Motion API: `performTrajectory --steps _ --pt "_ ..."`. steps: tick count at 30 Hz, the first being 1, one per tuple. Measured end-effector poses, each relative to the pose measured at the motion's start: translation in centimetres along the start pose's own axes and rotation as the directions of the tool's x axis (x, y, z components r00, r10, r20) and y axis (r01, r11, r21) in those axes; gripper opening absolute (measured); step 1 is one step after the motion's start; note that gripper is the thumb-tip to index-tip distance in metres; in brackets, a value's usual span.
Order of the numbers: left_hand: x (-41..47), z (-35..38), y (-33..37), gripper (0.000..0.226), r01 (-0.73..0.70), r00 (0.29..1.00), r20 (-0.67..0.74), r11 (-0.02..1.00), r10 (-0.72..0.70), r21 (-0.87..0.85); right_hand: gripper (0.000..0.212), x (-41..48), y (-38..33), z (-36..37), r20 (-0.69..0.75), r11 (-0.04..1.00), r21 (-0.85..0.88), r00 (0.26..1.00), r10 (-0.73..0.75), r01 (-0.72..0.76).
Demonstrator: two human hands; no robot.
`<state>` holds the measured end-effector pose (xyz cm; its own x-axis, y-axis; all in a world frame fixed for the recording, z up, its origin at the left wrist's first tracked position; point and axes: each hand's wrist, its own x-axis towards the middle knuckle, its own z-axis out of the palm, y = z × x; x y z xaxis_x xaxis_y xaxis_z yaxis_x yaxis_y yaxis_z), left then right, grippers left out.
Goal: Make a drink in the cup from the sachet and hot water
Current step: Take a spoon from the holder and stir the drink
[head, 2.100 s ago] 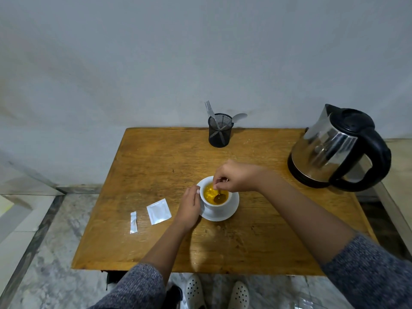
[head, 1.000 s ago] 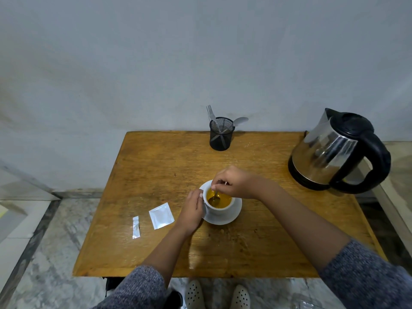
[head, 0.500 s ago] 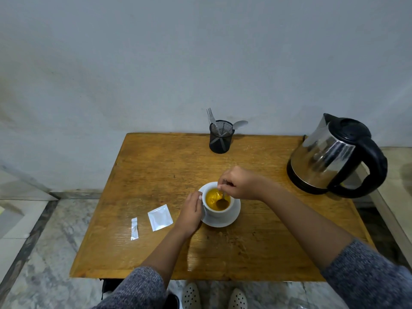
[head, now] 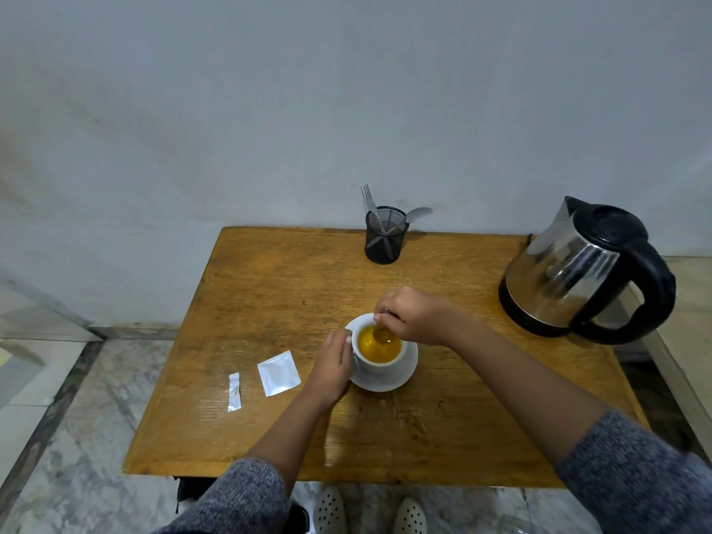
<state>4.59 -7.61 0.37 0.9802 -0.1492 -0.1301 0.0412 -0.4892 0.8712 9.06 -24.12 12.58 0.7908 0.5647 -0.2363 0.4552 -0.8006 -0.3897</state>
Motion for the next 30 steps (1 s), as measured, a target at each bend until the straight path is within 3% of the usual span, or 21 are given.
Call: performTrajectory --steps 11,17,24,30 --pt "0.2 0.1 -0.2 0.026 0.009 1.0 -0.003 1.0 -0.009 0.004 0.026 0.0 -0.2 0.6 -0.015 0.98 0.192 0.999 0.047 -0.043" --pt "0.1 0.2 0.0 0.026 0.029 1.0 -0.007 0.999 -0.029 -0.016 0.031 0.3 -0.4 0.7 -0.064 0.994 0.102 0.997 0.049 -0.043" --pt "0.2 0.1 0.1 0.025 0.03 1.0 -0.004 1.0 -0.03 -0.006 0.031 -0.2 -0.5 -0.1 0.031 0.999 -0.005 0.999 0.043 -0.043" --pt "0.4 0.3 -0.3 0.025 0.037 0.999 -0.008 0.999 -0.037 0.0 0.023 0.5 -0.2 0.9 -0.052 0.924 0.315 0.969 0.243 -0.215"
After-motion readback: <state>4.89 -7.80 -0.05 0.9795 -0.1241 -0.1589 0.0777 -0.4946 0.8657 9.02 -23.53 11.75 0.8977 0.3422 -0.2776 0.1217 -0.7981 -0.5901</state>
